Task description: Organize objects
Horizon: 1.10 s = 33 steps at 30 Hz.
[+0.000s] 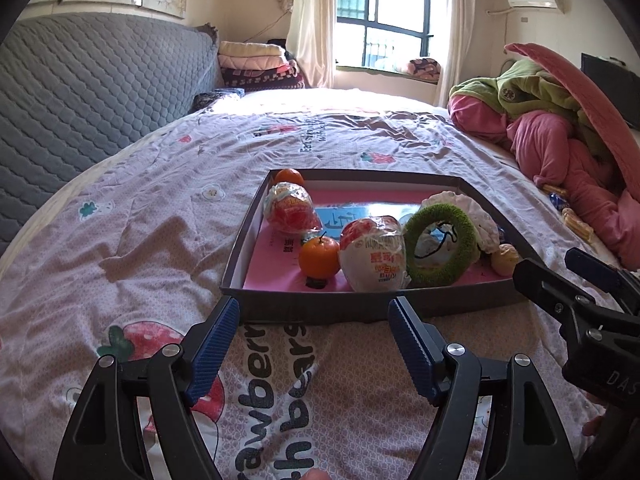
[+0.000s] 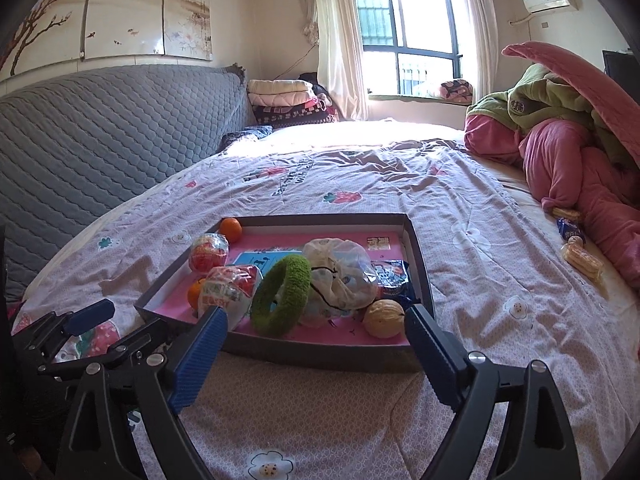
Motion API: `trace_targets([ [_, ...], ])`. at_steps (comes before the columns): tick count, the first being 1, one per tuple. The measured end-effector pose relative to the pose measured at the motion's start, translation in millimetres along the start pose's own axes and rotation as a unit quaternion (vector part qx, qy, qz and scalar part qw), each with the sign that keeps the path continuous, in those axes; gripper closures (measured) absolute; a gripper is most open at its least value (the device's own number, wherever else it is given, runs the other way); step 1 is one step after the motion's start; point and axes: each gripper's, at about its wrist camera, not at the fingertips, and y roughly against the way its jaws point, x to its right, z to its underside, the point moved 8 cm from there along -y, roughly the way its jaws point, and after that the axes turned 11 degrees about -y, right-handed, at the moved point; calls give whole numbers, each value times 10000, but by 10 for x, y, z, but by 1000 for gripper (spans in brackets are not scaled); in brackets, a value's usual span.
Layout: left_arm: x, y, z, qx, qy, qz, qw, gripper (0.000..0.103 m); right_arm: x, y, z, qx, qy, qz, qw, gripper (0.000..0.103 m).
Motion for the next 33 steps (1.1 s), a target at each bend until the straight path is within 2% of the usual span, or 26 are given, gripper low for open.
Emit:
trace_targets([
  [8,16,-101,186,-143,-8,135,9998,25,98,-42,260,-214,-113,99,9997,13],
  [16,-71,-222,326,-349,90,0,9993,25,121,-142,442,-400,139,292,9987,13],
  [33,-27,-290,375,-395,85,32,9992,25,121,-143,588,-550,-148,109,9983,13],
])
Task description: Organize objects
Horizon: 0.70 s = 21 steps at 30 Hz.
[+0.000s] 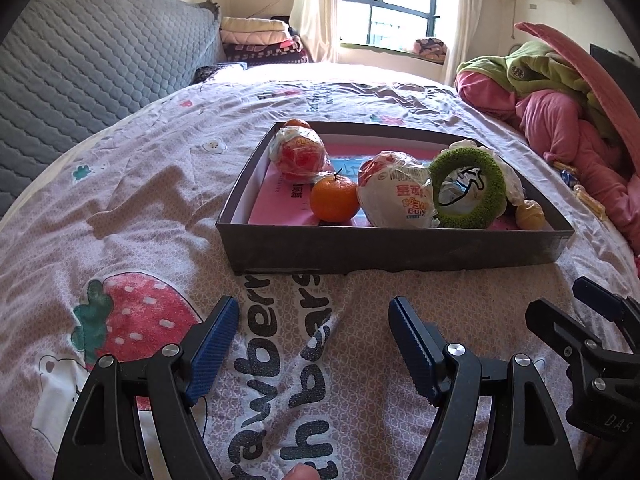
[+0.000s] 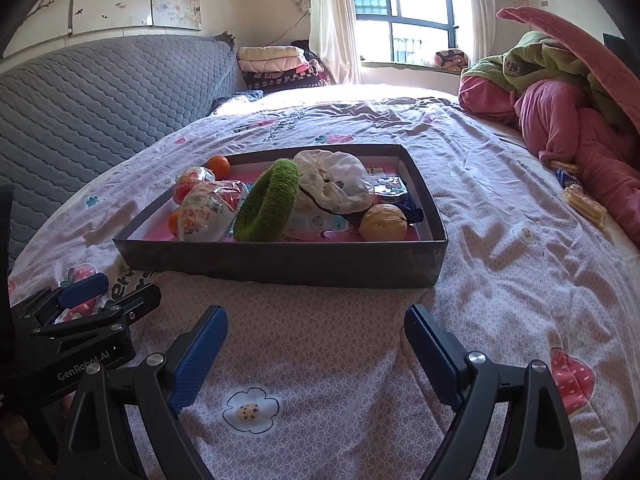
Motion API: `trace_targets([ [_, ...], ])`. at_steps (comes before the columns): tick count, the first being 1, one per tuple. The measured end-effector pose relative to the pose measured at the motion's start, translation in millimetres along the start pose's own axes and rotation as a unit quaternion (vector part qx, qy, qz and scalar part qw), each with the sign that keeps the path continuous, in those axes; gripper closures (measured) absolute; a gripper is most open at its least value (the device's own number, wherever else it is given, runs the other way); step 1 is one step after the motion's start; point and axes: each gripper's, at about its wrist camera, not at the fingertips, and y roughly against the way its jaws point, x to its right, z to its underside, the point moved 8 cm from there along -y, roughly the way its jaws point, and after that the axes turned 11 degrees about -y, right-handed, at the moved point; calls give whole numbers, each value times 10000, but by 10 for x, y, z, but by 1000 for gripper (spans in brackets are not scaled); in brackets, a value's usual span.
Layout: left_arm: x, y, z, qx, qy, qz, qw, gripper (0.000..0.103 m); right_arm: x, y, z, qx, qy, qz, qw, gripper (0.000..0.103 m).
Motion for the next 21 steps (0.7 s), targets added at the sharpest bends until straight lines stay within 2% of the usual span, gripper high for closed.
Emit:
trace_targets([
  [7,7,-21,18,-14,-24,-46,10000,25,-26,6,36,98,73,59,9999,13],
  [21,-2,-23,32,-27,-53,-83,9999,25,4,-110,89,-75,31,150,9999,13],
])
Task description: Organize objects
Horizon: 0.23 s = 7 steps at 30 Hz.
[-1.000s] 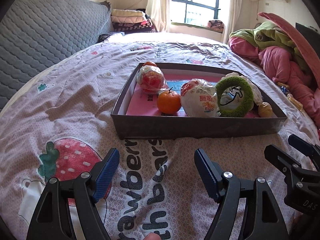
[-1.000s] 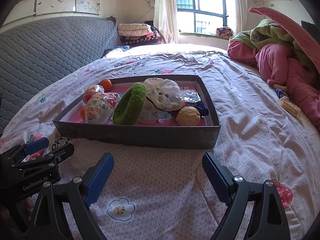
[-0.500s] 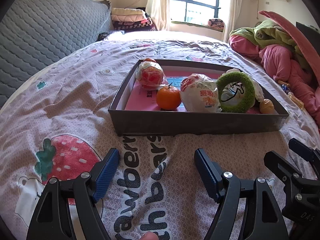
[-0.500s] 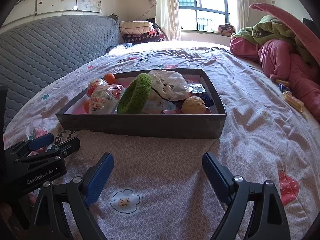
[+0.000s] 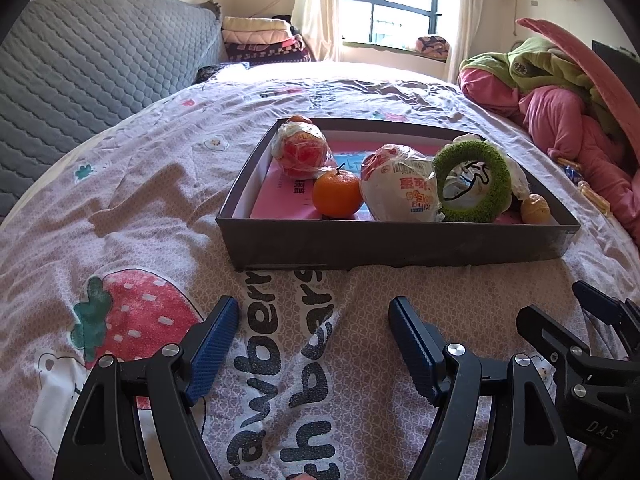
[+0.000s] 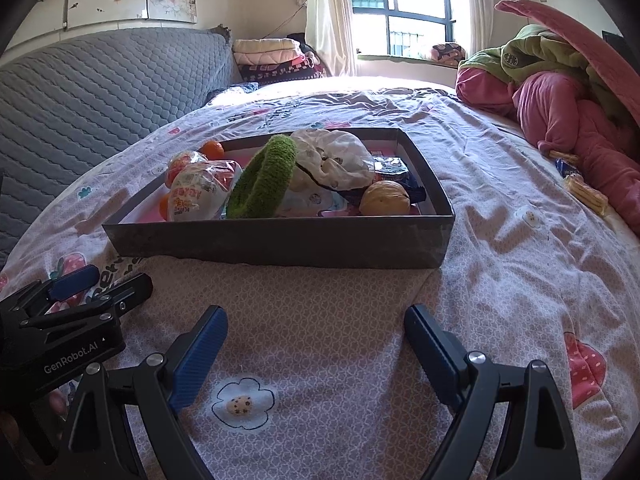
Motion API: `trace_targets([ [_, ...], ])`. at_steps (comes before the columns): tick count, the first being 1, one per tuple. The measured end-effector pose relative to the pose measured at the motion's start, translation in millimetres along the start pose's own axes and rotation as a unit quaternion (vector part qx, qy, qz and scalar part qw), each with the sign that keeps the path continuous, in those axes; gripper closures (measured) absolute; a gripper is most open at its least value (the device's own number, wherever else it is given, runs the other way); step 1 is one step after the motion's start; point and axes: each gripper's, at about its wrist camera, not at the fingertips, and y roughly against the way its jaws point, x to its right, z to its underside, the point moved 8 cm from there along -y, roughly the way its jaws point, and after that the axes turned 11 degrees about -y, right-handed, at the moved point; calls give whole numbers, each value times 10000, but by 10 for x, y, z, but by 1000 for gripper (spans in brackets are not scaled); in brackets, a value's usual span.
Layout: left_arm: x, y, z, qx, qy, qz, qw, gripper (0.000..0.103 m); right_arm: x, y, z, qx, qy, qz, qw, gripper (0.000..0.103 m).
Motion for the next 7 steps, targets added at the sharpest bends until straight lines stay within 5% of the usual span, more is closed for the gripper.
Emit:
trace_targets([
  [7,5,-29,0,-13,5,33,10000,25,2,-25,8,-41,14,55,10000,13],
])
